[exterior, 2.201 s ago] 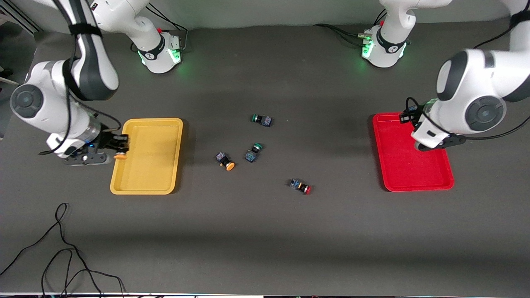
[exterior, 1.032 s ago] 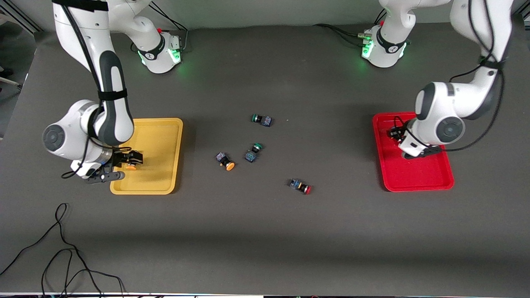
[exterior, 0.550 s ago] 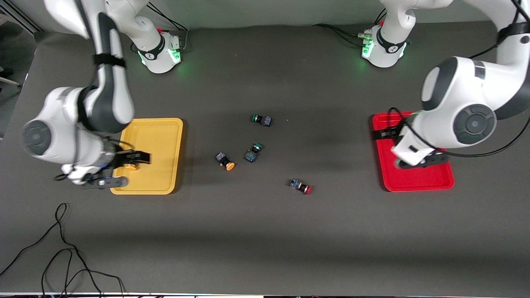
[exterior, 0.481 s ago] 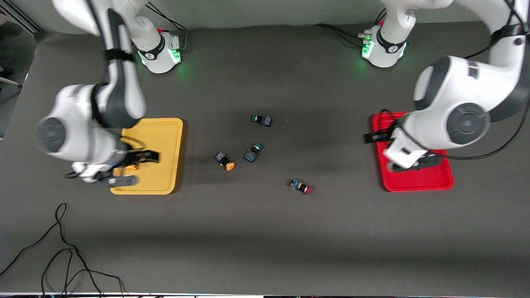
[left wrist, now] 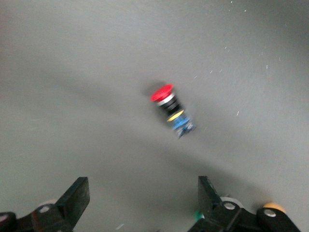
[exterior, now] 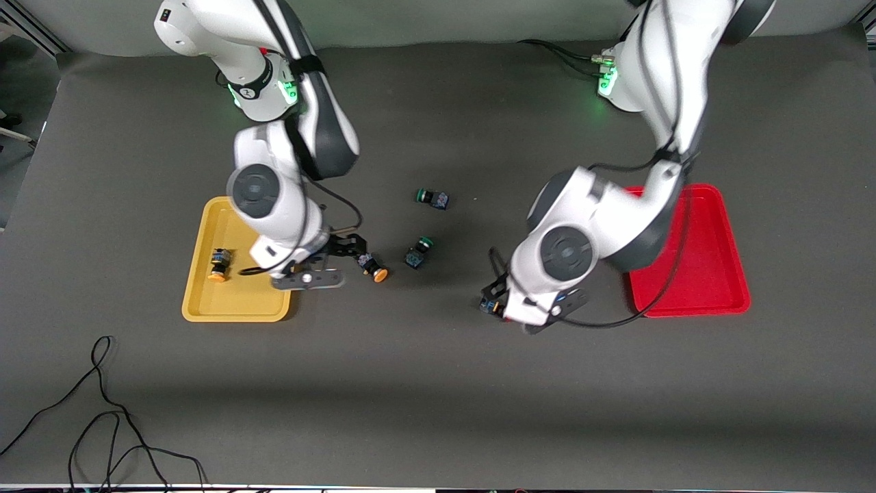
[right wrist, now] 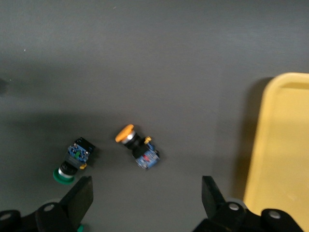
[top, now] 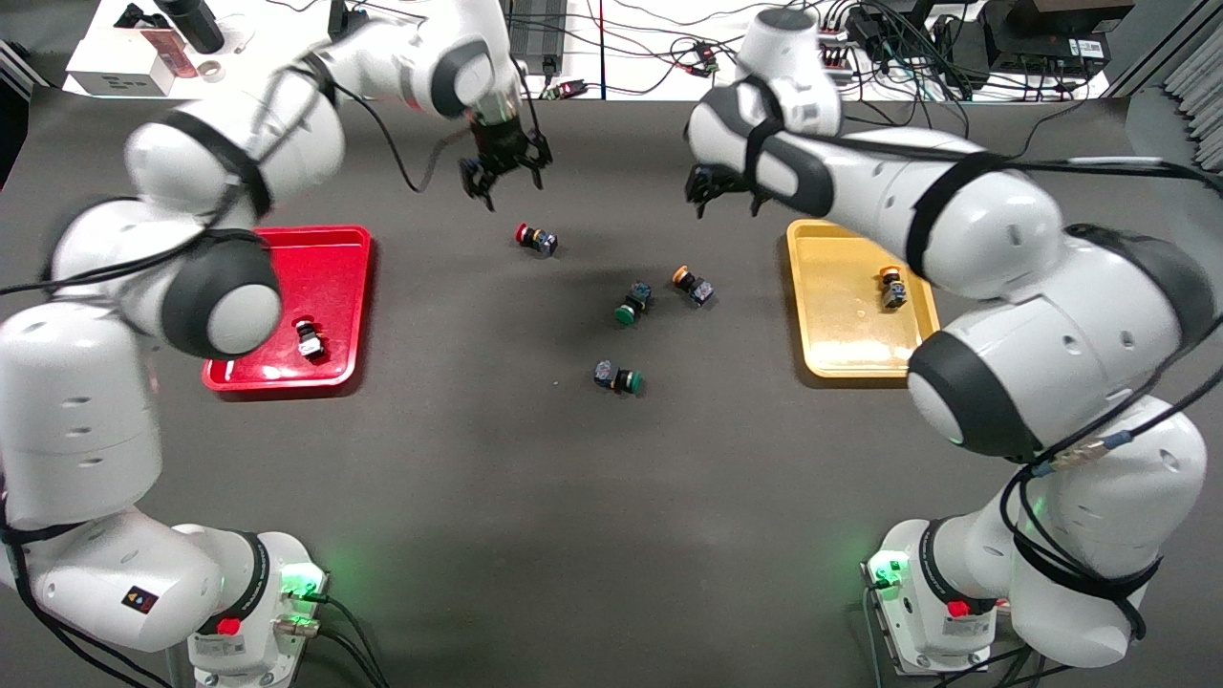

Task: Place red and yellow buttons in trays
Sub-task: 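Grasp another yellow button with the right gripper while the left grasps red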

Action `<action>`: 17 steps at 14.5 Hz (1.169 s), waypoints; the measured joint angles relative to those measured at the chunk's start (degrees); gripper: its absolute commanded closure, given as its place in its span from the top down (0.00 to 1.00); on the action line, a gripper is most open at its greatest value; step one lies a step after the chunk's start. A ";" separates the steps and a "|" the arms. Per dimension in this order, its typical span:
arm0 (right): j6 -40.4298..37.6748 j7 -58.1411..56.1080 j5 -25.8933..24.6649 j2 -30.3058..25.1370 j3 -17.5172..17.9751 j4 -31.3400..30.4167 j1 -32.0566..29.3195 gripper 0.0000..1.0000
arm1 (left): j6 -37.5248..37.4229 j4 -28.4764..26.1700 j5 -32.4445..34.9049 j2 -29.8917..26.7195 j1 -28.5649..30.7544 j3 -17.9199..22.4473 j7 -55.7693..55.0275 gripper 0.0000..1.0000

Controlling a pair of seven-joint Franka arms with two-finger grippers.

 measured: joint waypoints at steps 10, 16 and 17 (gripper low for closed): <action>28.51 -12.03 0.47 6.08 10.95 -14.76 -0.54 1.00 | 8.70 1.63 -0.24 10.84 0.04 0.34 -6.77 0.93; 28.74 -21.10 1.20 6.42 11.00 -14.72 -1.30 0.63 | 10.69 1.66 -0.25 12.20 -1.16 0.29 -7.61 0.00; 28.74 -21.50 2.37 6.43 11.01 -14.72 -1.30 0.39 | 10.71 1.69 -0.22 12.22 -1.16 0.30 -7.61 0.00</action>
